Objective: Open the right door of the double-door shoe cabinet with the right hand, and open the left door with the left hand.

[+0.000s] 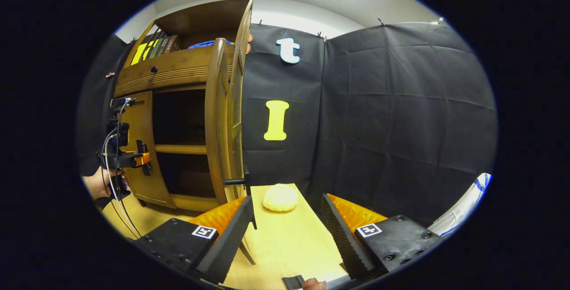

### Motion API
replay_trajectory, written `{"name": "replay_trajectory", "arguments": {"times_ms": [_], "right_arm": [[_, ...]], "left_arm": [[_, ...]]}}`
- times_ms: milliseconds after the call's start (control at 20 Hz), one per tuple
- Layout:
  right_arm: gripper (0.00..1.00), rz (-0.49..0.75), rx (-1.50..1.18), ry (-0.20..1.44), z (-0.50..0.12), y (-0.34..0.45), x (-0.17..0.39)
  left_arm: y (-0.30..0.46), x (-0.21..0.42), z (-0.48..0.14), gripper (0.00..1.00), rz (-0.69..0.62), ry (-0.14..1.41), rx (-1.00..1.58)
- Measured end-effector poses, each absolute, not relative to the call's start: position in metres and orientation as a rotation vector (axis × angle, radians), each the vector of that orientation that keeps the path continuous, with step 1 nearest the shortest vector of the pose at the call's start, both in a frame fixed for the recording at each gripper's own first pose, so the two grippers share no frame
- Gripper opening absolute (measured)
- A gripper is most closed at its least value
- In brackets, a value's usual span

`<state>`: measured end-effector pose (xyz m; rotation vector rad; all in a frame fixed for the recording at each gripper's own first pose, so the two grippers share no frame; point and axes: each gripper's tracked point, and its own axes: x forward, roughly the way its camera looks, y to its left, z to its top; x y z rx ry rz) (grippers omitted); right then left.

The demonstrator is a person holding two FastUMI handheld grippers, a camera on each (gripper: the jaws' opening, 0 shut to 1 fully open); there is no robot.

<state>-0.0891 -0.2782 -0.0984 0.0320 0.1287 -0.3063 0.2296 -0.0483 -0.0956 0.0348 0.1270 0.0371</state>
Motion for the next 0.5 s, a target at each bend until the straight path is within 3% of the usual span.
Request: {"name": "replay_trajectory", "arguments": {"times_ms": [200, 500], "right_arm": [[0.98, -0.317, 0.032, 0.13, -0.096, -0.272, -0.098], [0.98, -0.32, 0.022, 0.119, -0.088, -0.253, -0.108]], "left_arm": [[-0.046, 0.233, -0.098, 0.36, 0.039, 0.119, 0.007], [-0.042, 0.207, -0.099, 0.31, 0.011, 0.13, -0.002]]}}
